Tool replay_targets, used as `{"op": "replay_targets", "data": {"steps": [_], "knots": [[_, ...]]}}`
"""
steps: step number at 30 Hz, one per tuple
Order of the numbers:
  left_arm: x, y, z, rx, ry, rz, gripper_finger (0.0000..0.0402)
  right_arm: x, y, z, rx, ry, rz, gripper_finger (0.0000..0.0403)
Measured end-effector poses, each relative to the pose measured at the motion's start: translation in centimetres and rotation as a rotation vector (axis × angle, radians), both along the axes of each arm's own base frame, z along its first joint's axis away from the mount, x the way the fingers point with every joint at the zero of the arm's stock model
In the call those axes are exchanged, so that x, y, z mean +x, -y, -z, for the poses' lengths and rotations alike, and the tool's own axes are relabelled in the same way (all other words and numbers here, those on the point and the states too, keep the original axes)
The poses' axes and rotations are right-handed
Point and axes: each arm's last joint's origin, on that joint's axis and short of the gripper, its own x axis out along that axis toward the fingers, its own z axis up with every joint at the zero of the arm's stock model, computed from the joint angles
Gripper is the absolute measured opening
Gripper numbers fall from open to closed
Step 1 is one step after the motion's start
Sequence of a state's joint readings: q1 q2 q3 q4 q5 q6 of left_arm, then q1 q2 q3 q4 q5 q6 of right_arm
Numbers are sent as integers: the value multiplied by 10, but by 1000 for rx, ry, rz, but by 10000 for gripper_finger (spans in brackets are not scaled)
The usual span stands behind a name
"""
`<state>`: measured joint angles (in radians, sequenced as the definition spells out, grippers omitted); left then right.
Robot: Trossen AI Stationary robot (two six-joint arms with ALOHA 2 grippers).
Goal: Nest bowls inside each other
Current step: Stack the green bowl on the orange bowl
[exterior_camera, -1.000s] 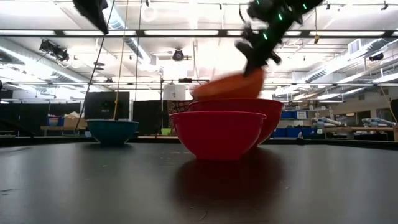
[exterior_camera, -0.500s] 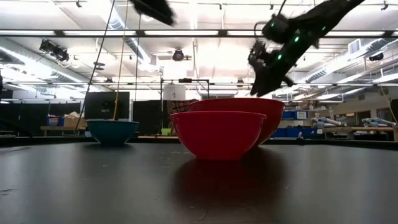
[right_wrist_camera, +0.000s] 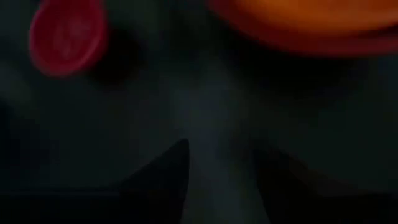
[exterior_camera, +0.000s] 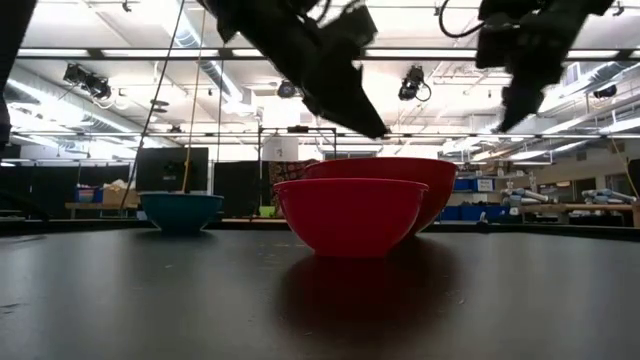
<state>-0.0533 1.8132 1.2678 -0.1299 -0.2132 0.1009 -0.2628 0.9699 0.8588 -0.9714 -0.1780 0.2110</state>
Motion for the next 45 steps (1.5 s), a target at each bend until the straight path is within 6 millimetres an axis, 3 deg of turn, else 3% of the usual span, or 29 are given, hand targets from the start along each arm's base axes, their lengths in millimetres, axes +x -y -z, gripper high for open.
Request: {"op": "replay_targets", "data": {"steps": [5,11,17,21,27,30,33,39,45], "knots": [[3,6,12,-31,-20,-15,217,0,-54,17,115,-156,-115,171],[-1,21,0,-54,18,8,217,-10,-120,32,201,-342,-235,170],[-5,25,-11,-53,42,6,217,-21,-152,47,140,-482,-241,170],[-5,25,-11,-57,47,-6,217,-20,-161,59,44,-532,-251,169],[-5,24,-11,-57,42,-8,217,-6,-172,72,68,-519,-352,160],[-5,22,-11,-35,46,-38,217,1,-171,76,77,-509,-373,118],[-6,19,-10,-18,35,-65,217,6,-170,75,109,-484,-412,37],[-12,19,-4,-16,-49,-79,217,21,-162,62,134,-293,-455,26],[-19,20,3,-25,-132,-131,217,39,-128,16,-13,46,-448,23]]}}
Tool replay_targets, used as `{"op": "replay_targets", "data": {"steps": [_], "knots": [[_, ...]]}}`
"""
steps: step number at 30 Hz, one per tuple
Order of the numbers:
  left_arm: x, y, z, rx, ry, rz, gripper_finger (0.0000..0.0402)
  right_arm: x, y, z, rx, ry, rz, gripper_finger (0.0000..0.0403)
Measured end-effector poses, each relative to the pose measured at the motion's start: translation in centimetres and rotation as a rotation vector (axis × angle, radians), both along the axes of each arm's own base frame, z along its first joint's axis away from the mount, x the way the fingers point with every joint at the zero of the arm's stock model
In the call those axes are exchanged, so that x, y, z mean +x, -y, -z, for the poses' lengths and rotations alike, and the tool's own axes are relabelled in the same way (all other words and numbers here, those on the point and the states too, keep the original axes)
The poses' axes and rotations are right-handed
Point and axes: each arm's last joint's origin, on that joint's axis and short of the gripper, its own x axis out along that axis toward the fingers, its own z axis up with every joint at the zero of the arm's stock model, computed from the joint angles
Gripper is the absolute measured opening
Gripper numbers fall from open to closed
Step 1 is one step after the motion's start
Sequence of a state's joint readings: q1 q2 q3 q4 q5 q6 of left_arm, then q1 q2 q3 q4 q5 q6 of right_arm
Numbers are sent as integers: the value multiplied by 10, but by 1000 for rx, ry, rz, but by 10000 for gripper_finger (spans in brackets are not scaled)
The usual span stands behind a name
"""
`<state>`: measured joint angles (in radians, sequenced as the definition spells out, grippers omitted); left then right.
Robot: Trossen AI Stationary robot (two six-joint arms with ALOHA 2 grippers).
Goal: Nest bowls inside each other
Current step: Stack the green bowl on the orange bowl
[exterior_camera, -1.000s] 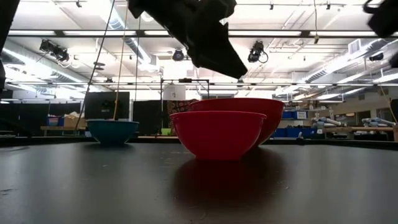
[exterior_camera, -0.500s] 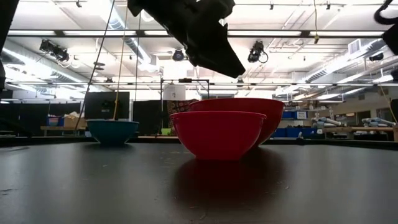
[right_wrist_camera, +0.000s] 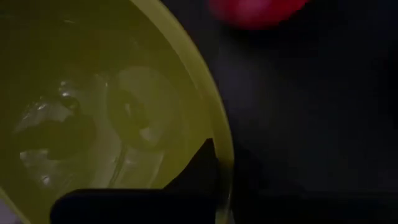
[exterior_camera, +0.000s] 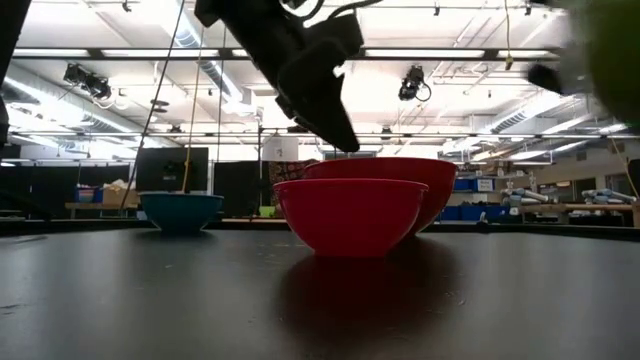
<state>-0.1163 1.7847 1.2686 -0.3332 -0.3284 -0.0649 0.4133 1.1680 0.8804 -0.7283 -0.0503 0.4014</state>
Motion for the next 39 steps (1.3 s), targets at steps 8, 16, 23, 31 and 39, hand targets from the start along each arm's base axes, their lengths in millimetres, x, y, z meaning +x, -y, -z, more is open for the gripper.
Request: {"op": "replay_targets", "data": {"steps": [8,16,23,31,39], "knots": [[-18,4,-14,94,-63,-48,217,8,85,-42,-418,309,547,26],[-47,0,-41,233,-78,-202,217,17,174,-62,-469,517,969,28],[-63,-5,-44,270,-124,-319,217,32,235,-16,-266,344,1030,30],[-54,-14,-28,310,-145,-410,217,45,273,38,-102,190,1039,41],[-56,-30,-25,330,-212,-428,217,45,274,47,-119,134,1010,89]]}}
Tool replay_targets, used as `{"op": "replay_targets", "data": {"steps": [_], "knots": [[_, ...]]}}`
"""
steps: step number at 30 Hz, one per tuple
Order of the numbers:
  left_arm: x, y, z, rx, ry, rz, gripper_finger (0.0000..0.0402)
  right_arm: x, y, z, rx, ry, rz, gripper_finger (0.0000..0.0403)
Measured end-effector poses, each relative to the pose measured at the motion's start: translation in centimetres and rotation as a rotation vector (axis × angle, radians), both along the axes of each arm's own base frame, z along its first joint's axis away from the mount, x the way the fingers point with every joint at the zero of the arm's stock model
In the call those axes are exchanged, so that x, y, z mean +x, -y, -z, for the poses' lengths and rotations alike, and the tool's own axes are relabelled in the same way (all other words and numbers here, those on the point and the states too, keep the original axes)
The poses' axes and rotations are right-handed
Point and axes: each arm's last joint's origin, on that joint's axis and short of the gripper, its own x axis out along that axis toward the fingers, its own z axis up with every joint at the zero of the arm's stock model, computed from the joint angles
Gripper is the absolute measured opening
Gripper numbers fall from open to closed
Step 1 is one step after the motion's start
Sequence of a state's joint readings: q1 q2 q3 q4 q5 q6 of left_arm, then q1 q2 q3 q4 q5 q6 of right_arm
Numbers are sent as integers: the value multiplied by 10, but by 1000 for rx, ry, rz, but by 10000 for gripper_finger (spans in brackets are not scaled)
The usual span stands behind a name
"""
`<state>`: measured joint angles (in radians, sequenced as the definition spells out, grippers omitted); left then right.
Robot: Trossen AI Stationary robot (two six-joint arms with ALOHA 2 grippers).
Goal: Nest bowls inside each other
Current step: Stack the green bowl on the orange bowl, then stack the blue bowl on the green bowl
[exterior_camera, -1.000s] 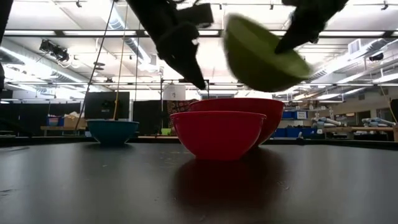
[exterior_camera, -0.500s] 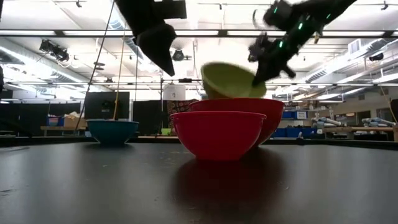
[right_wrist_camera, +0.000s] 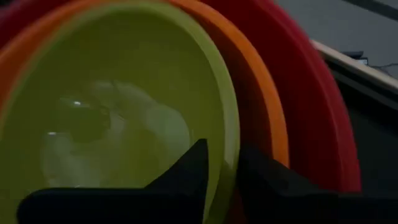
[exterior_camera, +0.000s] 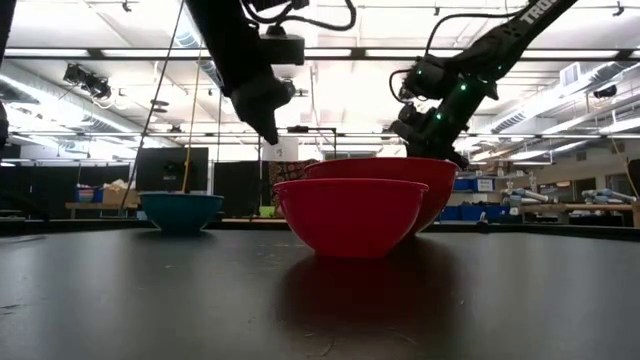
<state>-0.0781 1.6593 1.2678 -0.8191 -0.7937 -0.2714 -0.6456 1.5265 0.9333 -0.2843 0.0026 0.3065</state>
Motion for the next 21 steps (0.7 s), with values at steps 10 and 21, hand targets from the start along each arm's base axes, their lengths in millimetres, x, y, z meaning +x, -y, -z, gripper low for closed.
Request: {"op": "replay_targets", "data": {"steps": [10,21], "knots": [[-5,-2,0,-25,4,-56,217,-11,-25,-51,-184,97,-37,147],[-8,-1,3,-91,-34,-49,217,-8,-95,-49,-311,263,-190,147]]}}
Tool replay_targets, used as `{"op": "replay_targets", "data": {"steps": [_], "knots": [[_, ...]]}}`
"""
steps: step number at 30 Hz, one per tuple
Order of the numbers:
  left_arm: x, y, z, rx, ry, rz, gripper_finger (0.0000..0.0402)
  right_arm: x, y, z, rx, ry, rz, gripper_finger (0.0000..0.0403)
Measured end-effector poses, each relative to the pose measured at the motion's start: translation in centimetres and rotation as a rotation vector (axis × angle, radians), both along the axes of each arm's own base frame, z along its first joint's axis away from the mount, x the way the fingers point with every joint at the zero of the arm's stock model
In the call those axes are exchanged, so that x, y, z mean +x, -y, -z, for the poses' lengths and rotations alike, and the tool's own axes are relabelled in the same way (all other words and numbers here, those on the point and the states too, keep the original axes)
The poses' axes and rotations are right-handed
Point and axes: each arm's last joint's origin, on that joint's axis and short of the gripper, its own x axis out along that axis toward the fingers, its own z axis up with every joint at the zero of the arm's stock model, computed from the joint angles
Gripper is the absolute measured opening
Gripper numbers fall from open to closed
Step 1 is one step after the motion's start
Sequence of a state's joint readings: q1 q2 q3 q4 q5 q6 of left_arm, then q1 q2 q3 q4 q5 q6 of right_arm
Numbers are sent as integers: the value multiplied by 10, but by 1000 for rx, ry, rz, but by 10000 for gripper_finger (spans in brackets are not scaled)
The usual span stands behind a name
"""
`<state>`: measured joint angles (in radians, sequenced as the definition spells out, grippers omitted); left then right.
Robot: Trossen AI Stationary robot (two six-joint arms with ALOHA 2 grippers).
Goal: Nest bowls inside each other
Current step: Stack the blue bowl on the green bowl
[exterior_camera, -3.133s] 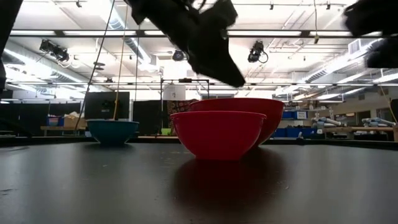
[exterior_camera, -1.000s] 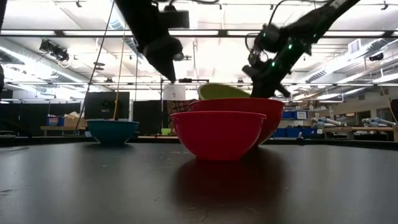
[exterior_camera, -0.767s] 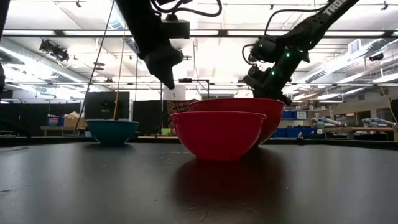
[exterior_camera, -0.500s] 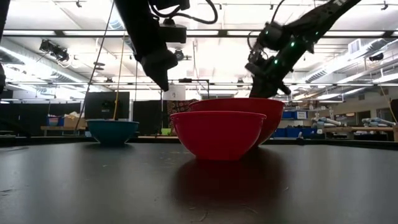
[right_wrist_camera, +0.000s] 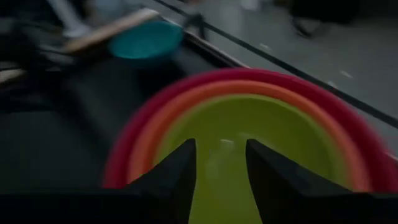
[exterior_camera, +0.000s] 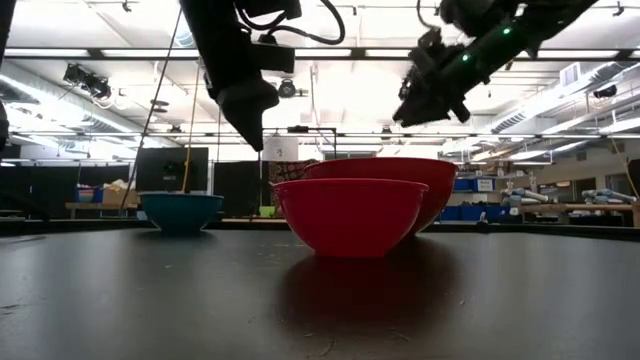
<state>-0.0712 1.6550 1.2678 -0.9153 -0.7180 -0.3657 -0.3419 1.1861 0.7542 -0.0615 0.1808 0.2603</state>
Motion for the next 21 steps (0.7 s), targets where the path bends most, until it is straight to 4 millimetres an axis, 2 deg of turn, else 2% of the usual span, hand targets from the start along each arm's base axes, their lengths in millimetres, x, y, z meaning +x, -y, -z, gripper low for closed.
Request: {"op": "replay_targets", "data": {"steps": [5,10,16,21], "knots": [[1,-19,1,-73,-23,-2,207,5,-28,4,-110,79,-149,147],[6,-37,6,-89,-11,-46,183,8,-44,6,-212,105,-121,147],[6,-65,12,-119,-77,-26,172,9,-44,12,-277,31,-118,147],[-5,-104,14,-152,-112,-105,172,9,-33,18,-268,-1,-52,147]]}}
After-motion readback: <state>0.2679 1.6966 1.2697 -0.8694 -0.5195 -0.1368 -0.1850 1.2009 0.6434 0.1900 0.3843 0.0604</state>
